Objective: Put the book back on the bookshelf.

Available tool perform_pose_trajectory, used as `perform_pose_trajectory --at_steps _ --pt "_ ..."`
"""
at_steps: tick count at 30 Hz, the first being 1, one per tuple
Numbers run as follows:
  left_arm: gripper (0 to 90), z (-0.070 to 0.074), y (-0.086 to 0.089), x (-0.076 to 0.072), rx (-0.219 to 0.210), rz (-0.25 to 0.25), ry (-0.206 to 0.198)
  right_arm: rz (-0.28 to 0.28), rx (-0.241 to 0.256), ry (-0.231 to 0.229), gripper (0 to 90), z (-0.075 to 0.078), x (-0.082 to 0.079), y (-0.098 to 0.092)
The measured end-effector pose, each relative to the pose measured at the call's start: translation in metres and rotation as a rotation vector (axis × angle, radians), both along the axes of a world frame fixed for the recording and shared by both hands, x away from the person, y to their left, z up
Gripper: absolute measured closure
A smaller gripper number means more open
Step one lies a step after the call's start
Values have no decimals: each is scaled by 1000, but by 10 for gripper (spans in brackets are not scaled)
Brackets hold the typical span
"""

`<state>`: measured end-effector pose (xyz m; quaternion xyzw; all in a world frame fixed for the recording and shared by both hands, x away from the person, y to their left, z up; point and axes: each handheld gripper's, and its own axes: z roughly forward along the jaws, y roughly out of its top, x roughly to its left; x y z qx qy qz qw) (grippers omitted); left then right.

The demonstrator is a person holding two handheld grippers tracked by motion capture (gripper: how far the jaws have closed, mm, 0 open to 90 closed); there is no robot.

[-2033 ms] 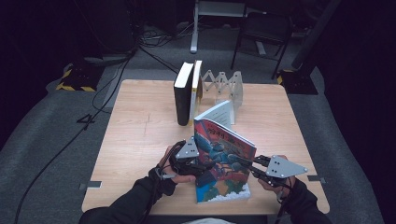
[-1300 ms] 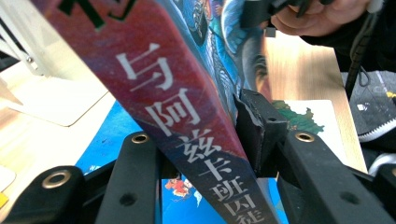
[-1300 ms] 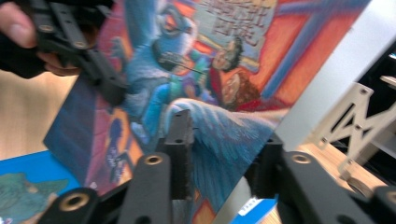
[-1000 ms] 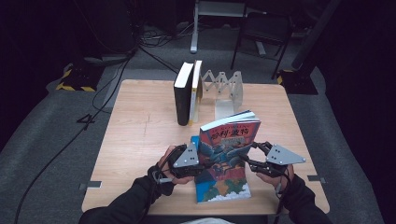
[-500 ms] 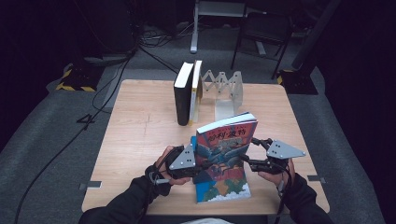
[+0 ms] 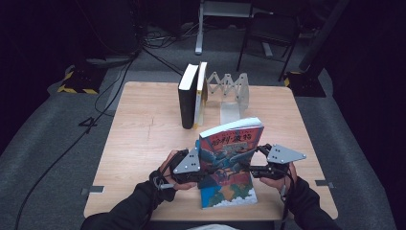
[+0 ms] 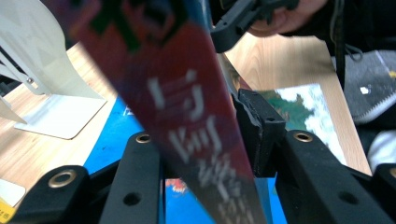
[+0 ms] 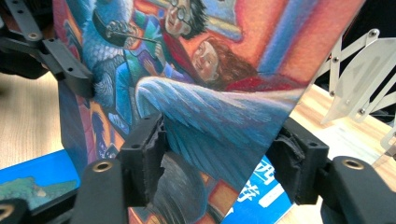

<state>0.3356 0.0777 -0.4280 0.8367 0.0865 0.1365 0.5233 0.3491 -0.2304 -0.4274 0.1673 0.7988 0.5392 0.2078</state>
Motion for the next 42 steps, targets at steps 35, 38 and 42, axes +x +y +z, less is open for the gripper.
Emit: perform_pose_trajectory --at_steps 35,38,42 --pt "691 38 -6 12 -157 40 28 -12 1 -37 469 6 -2 -2" --pt "715 39 -9 14 -174 44 46 -16 11 -34 471 6 -1 -3" --pt "733 40 -11 15 -170 46 42 -34 26 -43 460 8 -1 -8"
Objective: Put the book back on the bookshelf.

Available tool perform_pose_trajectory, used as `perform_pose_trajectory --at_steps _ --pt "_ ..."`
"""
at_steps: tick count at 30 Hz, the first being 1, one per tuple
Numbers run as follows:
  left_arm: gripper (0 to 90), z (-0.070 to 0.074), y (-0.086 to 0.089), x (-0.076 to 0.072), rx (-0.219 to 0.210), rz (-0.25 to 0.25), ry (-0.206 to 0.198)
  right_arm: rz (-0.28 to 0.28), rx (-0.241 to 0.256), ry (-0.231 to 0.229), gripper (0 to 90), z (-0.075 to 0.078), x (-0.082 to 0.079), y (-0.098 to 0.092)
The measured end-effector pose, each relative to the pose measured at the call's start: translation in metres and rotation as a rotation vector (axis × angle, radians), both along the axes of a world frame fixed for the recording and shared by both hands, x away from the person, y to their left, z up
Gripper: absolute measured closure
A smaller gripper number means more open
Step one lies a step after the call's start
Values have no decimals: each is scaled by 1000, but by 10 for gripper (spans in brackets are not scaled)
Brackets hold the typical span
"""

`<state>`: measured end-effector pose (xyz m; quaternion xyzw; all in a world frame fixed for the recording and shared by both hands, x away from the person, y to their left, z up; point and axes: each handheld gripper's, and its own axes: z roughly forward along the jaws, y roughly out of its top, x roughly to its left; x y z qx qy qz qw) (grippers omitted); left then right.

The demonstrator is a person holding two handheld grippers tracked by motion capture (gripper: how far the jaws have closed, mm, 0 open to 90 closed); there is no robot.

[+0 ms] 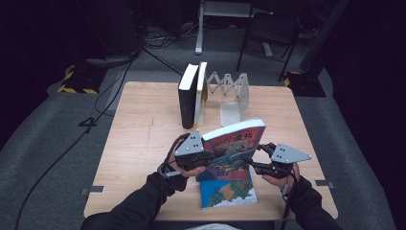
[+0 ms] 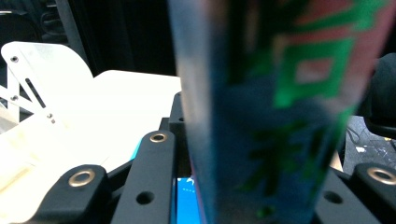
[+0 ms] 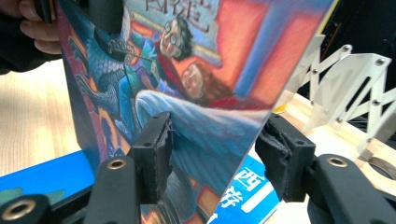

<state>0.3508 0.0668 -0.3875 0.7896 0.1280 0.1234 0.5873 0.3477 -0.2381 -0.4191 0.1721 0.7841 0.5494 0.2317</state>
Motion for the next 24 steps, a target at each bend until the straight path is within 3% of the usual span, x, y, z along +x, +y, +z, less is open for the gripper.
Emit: perform_pose_trajectory --at_steps 6,13,24 --pt "738 4 -5 2 5 2 -4 -35 -8 22 427 -1 0 -11" --pt "741 5 -1 8 -2 31 -13 -93 -5 80 426 -8 2 -33" --pt "742 17 12 18 -16 113 -58 -112 -35 100 423 -13 6 -36"
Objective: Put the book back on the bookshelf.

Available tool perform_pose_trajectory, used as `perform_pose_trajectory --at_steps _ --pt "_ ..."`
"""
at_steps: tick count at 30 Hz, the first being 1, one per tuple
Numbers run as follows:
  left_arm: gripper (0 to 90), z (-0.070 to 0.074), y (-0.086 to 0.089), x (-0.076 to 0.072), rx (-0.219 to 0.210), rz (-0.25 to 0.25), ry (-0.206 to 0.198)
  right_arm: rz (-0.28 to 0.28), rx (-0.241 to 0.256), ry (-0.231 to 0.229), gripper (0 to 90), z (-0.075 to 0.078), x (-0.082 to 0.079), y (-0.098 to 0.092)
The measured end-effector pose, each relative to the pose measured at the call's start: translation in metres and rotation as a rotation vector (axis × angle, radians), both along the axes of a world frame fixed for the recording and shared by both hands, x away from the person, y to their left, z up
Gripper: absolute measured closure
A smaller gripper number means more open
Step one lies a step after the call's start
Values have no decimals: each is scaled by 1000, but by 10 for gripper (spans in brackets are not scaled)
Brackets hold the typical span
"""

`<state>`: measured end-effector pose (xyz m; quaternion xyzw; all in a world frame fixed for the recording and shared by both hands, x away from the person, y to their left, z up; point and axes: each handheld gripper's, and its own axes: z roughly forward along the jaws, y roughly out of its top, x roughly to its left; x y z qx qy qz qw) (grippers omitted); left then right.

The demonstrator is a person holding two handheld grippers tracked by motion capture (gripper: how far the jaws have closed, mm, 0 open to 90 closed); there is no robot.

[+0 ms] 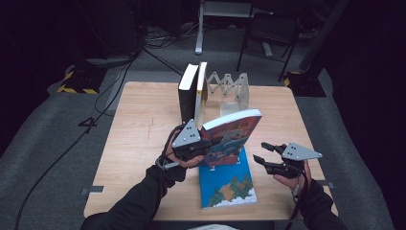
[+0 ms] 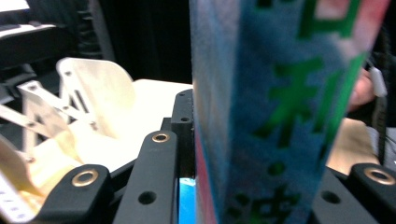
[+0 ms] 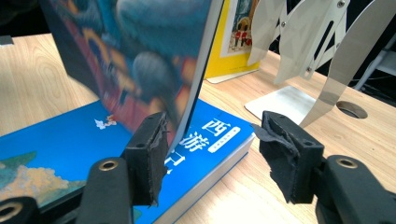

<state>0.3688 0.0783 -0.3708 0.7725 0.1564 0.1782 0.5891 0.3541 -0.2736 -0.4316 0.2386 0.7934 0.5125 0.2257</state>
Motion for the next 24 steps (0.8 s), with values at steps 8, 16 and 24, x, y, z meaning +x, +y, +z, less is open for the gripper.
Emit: perform_pose_trajectory --at_steps 8,16,24 --pt "742 9 12 16 -12 87 -25 -30 -54 45 392 -10 8 -6" --pt "742 16 14 35 -13 153 -47 -50 -74 108 382 -20 13 -12" --pt "742 17 18 52 -3 235 -54 -47 -83 114 382 -22 14 -12"
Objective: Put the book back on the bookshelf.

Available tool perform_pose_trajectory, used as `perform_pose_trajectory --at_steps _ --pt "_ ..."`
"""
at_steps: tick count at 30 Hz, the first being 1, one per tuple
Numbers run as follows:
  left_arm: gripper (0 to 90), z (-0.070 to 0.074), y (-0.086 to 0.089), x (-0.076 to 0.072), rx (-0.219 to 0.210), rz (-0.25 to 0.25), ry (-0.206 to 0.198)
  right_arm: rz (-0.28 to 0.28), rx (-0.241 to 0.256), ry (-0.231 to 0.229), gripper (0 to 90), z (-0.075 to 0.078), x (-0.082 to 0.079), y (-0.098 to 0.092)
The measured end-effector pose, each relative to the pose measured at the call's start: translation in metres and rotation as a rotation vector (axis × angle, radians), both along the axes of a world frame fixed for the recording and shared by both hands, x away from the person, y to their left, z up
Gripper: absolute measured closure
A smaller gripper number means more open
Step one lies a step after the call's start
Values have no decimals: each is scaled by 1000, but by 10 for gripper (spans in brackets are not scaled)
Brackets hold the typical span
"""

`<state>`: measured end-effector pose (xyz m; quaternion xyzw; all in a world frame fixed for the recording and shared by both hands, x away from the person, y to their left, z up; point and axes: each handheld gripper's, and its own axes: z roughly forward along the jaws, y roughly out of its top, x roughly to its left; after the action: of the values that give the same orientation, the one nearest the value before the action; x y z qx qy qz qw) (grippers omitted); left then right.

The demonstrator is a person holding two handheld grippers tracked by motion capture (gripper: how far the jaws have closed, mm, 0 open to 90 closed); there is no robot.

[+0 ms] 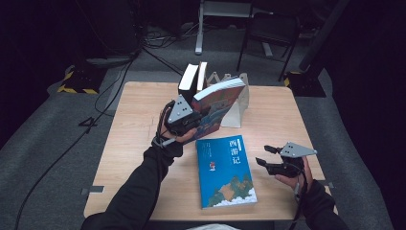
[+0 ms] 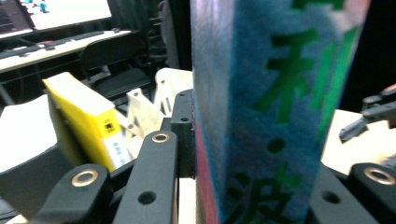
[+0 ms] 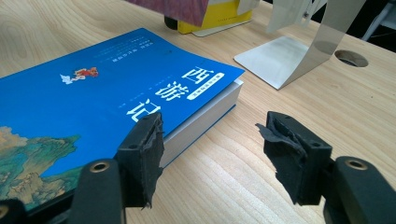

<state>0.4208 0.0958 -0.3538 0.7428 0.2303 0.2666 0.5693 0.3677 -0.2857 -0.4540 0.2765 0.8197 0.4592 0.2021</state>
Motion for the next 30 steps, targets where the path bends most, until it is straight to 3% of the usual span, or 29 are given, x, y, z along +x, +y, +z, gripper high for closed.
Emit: perform_pose_trajectory --at_steps 10,20,30 --pt "741 -18 -5 20 15 82 10 9 -11 9 382 -3 1 3" --pt "740 -40 -9 27 32 109 13 13 -12 7 386 -3 0 3" --pt "738 -61 12 24 -81 172 62 20 -29 7 385 -5 0 5"
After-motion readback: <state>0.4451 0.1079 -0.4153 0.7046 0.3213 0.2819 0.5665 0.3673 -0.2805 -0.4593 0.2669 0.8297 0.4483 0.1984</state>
